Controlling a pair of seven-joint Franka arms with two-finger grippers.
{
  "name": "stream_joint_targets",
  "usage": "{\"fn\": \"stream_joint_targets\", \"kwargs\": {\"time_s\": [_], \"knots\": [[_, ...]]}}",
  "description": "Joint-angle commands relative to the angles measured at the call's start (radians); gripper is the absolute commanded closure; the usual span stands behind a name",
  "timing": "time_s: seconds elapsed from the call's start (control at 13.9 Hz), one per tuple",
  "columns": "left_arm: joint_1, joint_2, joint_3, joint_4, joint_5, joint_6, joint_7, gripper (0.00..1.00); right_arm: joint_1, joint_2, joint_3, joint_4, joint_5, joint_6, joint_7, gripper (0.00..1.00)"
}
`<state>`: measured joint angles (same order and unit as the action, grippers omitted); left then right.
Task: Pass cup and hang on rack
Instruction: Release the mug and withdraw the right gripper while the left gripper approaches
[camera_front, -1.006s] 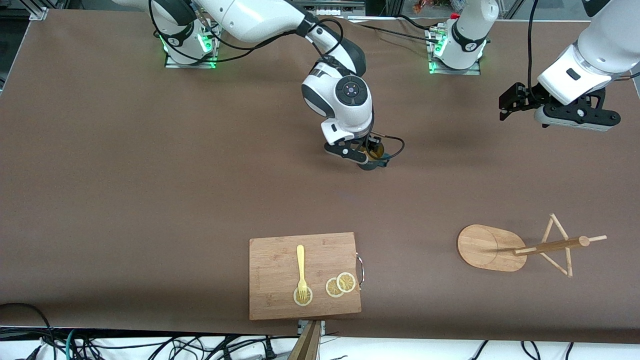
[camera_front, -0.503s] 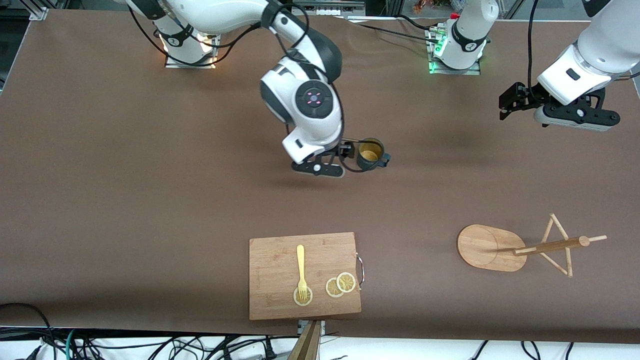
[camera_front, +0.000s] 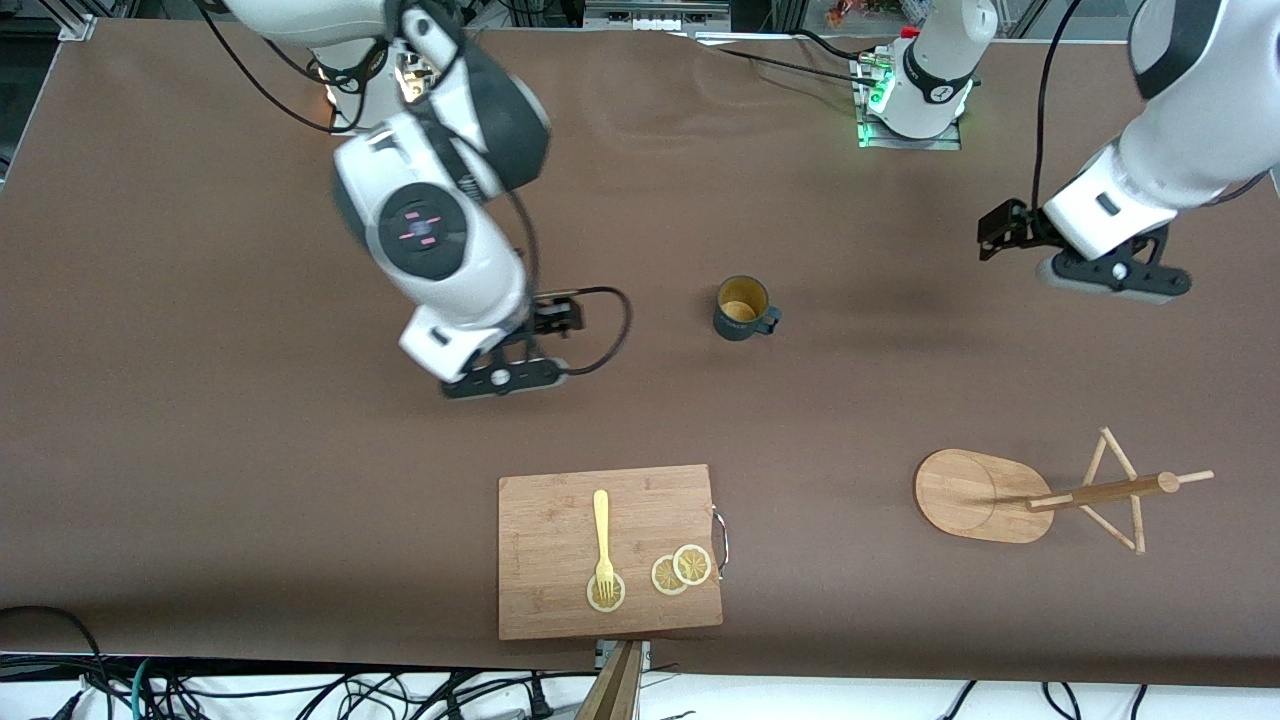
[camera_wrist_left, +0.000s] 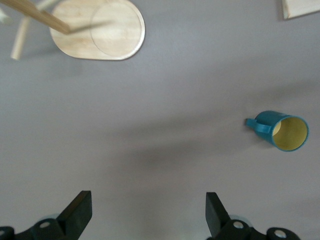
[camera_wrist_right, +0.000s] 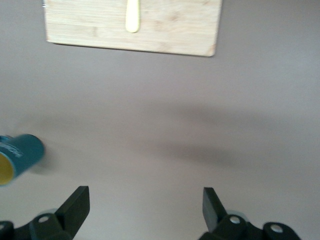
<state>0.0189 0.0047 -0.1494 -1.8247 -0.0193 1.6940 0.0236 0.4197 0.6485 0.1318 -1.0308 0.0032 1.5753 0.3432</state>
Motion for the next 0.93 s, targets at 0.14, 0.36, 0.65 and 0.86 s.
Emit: {"fn": "stream_joint_targets", "kwargs": {"time_s": [0.14, 0.36, 0.65, 0.86], "knots": [[0.009, 0.144, -0.004, 0.093, -0.004, 0.032, 0.082, 0.0, -0.175, -0.072, 0.006, -0.017, -0.063, -0.093, -0.271, 0.0], [-0.003, 0.181, -0.006, 0.088, -0.013, 0.067, 0.116, 0.0, -0.267, -0.115, -0.008, -0.021, -0.086, -0.121, -0.306, 0.0], [-0.023, 0.251, -0.039, 0.076, -0.011, 0.194, 0.134, 0.0, -0.404, -0.255, -0.011, -0.139, -0.085, -0.113, -0.432, 0.0], [-0.028, 0.265, -0.058, 0.076, -0.016, 0.214, 0.268, 0.0, -0.481, -0.348, -0.02, -0.237, -0.088, -0.112, -0.437, 0.0]]}}
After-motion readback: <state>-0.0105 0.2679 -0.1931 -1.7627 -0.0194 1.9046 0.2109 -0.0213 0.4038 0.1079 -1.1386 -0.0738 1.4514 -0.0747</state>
